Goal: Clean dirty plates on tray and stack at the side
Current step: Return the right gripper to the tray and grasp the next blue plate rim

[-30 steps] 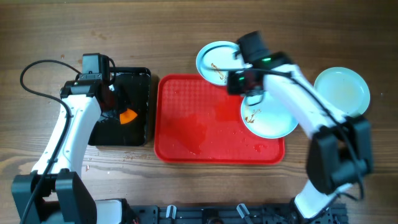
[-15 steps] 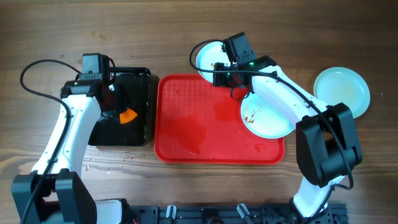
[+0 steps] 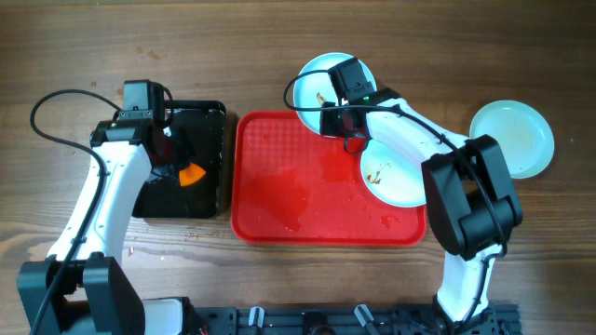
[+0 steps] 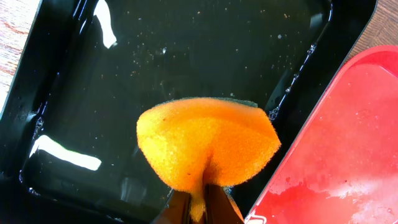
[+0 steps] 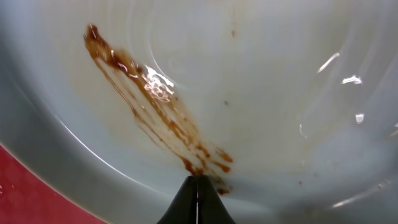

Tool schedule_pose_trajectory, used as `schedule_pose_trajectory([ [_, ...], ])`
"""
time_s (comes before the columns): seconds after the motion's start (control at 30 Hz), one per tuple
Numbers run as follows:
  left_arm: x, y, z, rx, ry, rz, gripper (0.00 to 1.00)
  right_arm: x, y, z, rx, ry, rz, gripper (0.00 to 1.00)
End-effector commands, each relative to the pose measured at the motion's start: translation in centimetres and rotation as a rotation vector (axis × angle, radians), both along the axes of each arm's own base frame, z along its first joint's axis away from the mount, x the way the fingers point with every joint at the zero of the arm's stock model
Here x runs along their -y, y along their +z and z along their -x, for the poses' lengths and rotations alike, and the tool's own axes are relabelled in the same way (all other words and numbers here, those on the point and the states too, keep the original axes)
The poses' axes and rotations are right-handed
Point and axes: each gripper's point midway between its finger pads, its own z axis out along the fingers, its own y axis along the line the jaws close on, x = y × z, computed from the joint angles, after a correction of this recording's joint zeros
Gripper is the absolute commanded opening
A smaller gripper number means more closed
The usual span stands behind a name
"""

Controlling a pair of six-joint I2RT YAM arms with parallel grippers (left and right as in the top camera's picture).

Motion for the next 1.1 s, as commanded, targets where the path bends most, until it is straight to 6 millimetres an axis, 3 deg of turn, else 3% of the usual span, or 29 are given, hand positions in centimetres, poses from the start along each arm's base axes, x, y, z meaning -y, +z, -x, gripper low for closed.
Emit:
schedule_pose_trajectory([
  [0.0, 0.0, 0.0, -0.1, 0.000, -0.010, 0.005, 0.04, -0.1, -0.5, 0.6, -0.037, 0.026, -0.008, 0.05],
  [0.1, 0.0, 0.0, -0.1, 0.000, -0.010, 0.005, 0.04, -0.1, -1.1, 2.5, -0.114, 0.065, -0.008, 0.05],
  [0.23, 0.0, 0.0, -0.1, 0.000, -0.010, 0.005, 0.04, -1.9, -1.2, 5.9, -0.207, 0.244, -0.047, 0.05],
  [0.6, 0.0, 0.0, -0.1, -0.001, -0.013, 0.005, 0.04, -8.8, -1.1, 15.9, -0.353, 0.633, -0.046, 0.05],
  [0.73, 0.0, 0.0, -0.1, -0.001, -0.014, 0.006, 0.04, -10.6, -1.1, 17.6, -0.355, 0.667, -0.042, 0.05],
  [0.83, 0.1, 0.0, -0.2, 0.001, -0.014, 0.007, 0.04, -10.7, -1.1, 17.5, -0.351, 0.639, -0.030, 0.05],
  [0.9, 0.0, 0.0, -0.3, 0.005, -0.014, 0.007, 0.04, -10.0, -0.8, 15.3, -0.269, 0.548, 0.042, 0.05],
  [0.97, 0.0, 0.1, -0.4, 0.013, -0.015, 0.007, 0.04, -9.7, 1.4, 12.8, -0.159, 0.497, 0.055, 0.05],
  [1.0, 0.0, 0.1, -0.5, 0.016, -0.015, 0.007, 0.04, -9.7, 2.7, 11.8, -0.112, 0.480, 0.054, 0.14],
  [1.03, 0.0, 0.1, -0.6, 0.018, -0.015, 0.006, 0.04, -9.3, 4.8, 10.4, -0.048, 0.439, 0.057, 0.46],
  [1.07, 0.0, 0.2, -0.6, 0.022, -0.025, 0.003, 0.04, -8.8, 7.3, 9.2, 0.012, 0.407, 0.058, 0.53],
])
